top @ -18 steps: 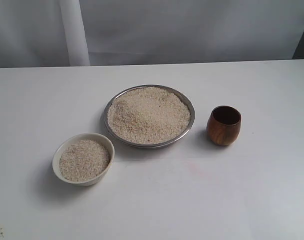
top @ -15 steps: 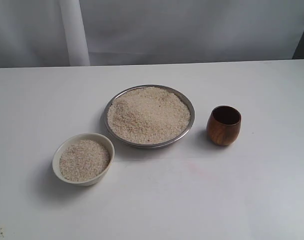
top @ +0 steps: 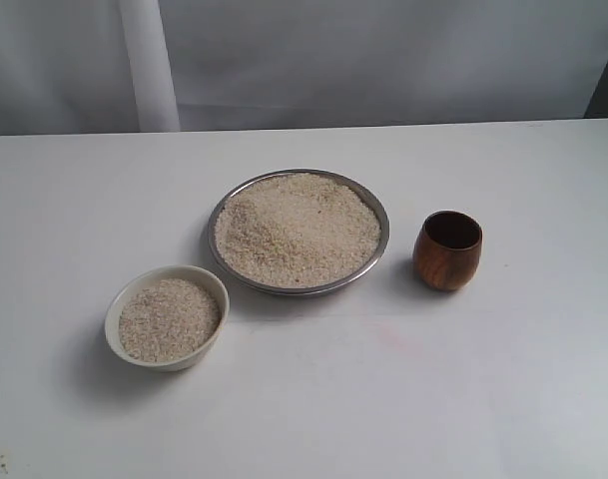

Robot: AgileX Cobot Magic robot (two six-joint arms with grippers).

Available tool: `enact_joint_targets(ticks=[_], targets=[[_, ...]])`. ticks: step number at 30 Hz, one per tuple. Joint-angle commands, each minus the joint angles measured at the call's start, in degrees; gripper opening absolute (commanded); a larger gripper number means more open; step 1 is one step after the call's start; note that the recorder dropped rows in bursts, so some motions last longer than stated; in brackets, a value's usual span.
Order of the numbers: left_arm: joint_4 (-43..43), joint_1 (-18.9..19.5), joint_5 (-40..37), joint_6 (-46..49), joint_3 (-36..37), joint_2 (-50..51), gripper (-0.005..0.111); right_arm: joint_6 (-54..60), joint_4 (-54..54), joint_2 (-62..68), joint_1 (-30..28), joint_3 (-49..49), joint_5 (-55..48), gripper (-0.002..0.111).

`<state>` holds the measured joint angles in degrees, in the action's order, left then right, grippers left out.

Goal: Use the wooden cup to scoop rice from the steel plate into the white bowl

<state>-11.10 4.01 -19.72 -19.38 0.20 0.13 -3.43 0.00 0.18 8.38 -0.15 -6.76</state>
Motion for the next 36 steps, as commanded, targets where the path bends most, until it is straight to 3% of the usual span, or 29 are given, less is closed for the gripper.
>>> enact_joint_targets(ticks=[1, 14, 17, 24, 28, 36], targets=[[-0.2, 0.0, 0.4, -0.1, -0.2, -0.1, 0.000, 0.0, -0.4, -0.2, -0.4, 0.2, 0.1, 0.000], [-0.2, 0.0, 0.4, -0.1, -0.2, -0.1, 0.000, -2.1, -1.9, -0.2, -0.4, 0.2, 16.0, 0.000], [-0.2, 0.0, 0.4, -0.1, -0.2, -0.1, 0.000, -10.6, -2.0, -0.2, -0.4, 0.2, 10.8, 0.000], [-0.2, 0.0, 0.4, -0.1, -0.2, -0.1, 0.000, -9.9, -2.6, -0.2, -0.4, -0.3, 8.9, 0.000], [-0.2, 0.0, 0.4, -0.1, -0.2, -0.1, 0.000, -7.4, -6.0, 0.7, -0.4, -5.4, 2.2, 0.000], [-0.2, 0.0, 0.4, -0.1, -0.2, -0.1, 0.000, -5.6, -8.1, 22.8, -0.3, -19.0, -0.6, 0.000]])
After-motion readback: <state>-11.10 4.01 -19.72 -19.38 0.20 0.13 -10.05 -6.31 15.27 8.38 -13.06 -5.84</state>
